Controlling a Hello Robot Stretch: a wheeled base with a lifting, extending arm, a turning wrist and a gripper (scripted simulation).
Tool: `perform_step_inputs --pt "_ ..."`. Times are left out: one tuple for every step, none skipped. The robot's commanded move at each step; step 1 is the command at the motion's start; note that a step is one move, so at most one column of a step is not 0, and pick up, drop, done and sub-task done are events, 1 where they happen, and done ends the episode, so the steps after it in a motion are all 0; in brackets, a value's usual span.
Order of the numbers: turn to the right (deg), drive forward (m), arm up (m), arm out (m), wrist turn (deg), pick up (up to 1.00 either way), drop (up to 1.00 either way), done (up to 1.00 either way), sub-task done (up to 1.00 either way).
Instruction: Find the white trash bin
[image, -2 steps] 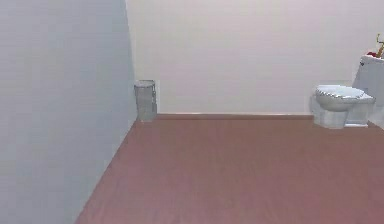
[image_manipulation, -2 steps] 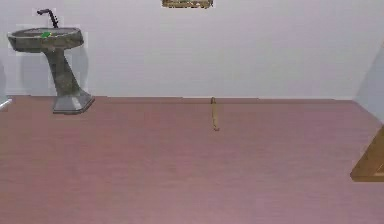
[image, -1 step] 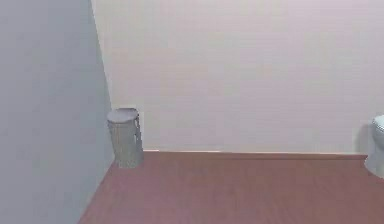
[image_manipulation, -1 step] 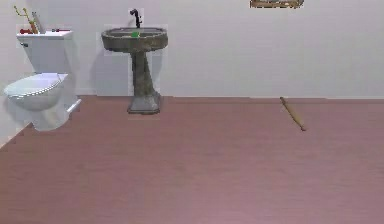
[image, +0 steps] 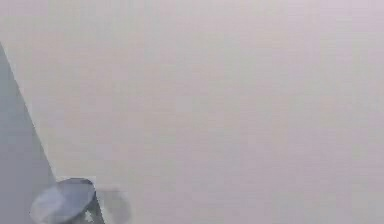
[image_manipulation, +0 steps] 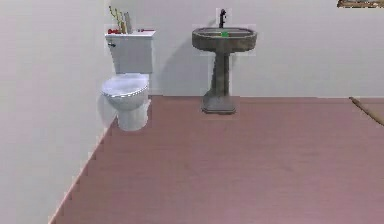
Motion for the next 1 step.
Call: perform_step_inputs --pt "0.0 0.25 0.0 0.0 0.0 0.0 0.0 0.0 0.0"
